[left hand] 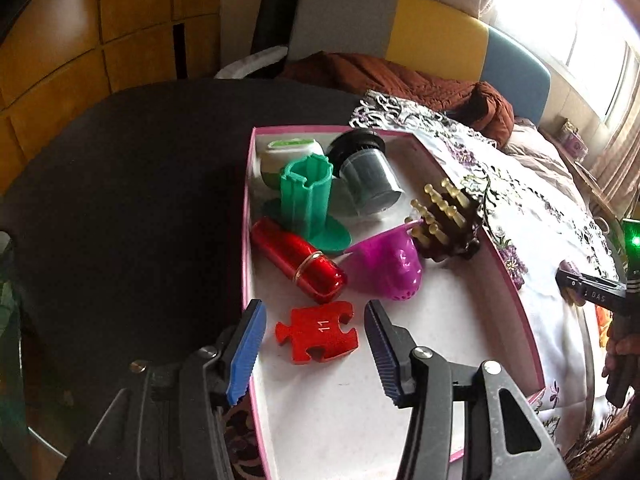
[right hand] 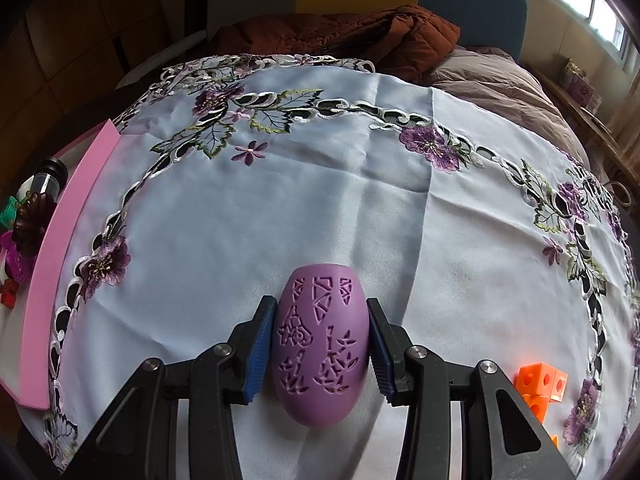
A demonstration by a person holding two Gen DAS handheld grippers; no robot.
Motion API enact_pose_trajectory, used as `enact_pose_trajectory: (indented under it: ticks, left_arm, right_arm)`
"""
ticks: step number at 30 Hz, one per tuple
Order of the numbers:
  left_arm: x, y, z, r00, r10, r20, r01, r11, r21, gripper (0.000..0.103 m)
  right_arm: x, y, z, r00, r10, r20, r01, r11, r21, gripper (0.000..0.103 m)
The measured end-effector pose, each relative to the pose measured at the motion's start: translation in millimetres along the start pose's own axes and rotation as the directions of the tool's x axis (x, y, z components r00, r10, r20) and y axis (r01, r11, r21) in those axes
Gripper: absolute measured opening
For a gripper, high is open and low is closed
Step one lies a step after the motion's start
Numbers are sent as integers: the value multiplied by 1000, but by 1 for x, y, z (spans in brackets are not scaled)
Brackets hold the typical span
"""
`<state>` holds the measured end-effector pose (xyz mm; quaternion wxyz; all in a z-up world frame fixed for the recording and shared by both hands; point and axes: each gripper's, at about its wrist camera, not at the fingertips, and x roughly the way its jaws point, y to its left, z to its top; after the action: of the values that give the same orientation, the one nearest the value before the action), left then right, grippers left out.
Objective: Organize rigid objects
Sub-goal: 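Lift the purple soap with the right tool toward the tray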
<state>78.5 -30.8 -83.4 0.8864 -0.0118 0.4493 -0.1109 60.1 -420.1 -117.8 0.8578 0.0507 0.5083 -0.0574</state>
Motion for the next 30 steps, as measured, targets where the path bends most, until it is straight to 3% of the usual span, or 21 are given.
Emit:
enact_pose_trajectory:
  ticks: [13,23,30]
  left_arm:
    - [-47,-2,2,995,50,88,-50,999,-10,52]
    - [-57,-5,-1,994,25,102,-25,1000,0,52]
    - [-57,-3,-4,995,21,97,-20,1000,-6,52]
  right_arm:
    - [-2,7,-1,999,-47,9,47,998,-34,44]
    - [-7,3,0,999,-48,-26,49,998,50,44]
    - [-31,18,-3,1000,-7,31,5,997,71,44]
